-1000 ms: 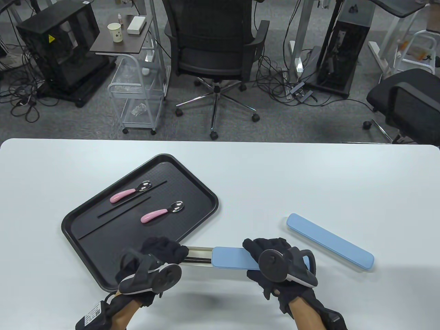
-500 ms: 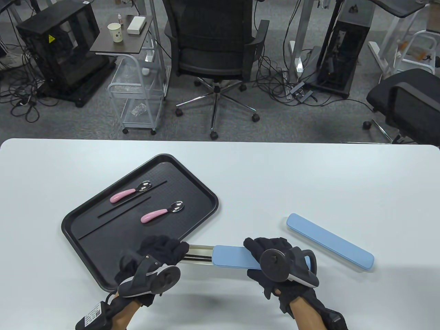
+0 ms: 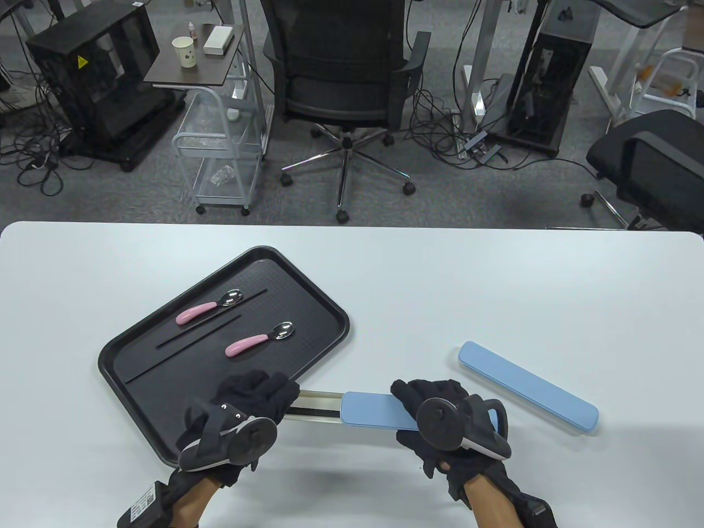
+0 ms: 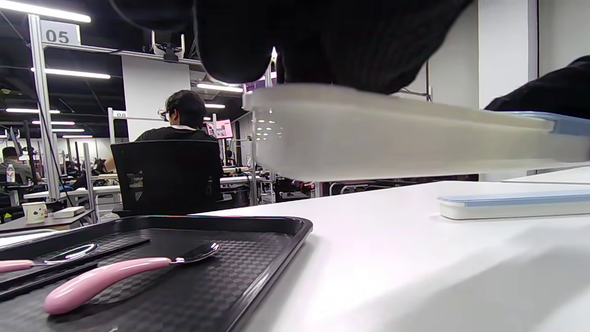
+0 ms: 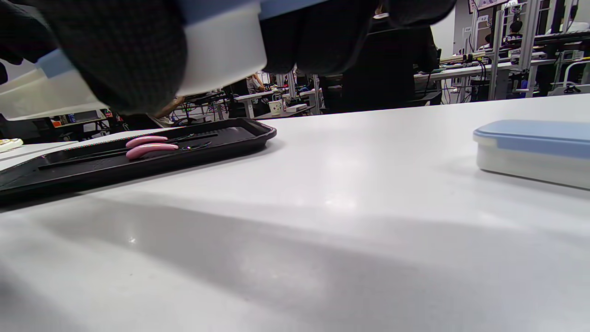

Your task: Slide to open lunch boxes and place utensils

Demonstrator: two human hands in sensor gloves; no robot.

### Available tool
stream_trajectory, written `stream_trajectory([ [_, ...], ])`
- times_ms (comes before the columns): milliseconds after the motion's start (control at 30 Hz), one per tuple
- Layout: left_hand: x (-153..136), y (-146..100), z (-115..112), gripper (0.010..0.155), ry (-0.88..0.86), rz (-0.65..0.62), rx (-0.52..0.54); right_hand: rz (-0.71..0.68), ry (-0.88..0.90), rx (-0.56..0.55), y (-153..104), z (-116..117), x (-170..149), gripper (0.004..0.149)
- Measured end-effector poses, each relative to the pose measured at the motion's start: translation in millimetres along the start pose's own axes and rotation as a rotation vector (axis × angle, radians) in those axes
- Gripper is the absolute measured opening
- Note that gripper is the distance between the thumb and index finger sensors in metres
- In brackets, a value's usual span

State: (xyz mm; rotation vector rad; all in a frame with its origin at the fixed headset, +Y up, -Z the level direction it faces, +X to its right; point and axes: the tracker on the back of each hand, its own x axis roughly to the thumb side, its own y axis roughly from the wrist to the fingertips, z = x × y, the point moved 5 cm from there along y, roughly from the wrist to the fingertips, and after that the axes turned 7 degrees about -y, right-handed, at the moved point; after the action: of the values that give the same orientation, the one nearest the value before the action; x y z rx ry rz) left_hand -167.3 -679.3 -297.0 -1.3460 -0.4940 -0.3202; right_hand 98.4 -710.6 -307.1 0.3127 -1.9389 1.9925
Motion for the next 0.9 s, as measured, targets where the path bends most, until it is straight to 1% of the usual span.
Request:
stream_trajectory([
  [367, -15.8, -0.4, 4.3, 0.052, -0.060, 0.054, 0.022, 0.000, 0.005, -0.002, 0.0, -0.3, -1.1, 0.077],
  [533, -30.2, -1.4, 12.6, 0.053, -0.095, 0.105, 0.055, 0.001, 0.006, 0.000, 0.1, -0.3, -1.5, 0.077],
  [700, -56.7, -0.2, 22.7, 0.054, -0.156, 0.202, 0.059, 0.002, 0.006, -0.003, -0.1, -1.1, -2.3, 0.077],
  [900, -99.3, 6.5, 30.2, 0.058, -0.183, 0.381, 0.044, 0.006, 0.000, -0.004, -0.1, -1.7, -3.1, 0.077],
])
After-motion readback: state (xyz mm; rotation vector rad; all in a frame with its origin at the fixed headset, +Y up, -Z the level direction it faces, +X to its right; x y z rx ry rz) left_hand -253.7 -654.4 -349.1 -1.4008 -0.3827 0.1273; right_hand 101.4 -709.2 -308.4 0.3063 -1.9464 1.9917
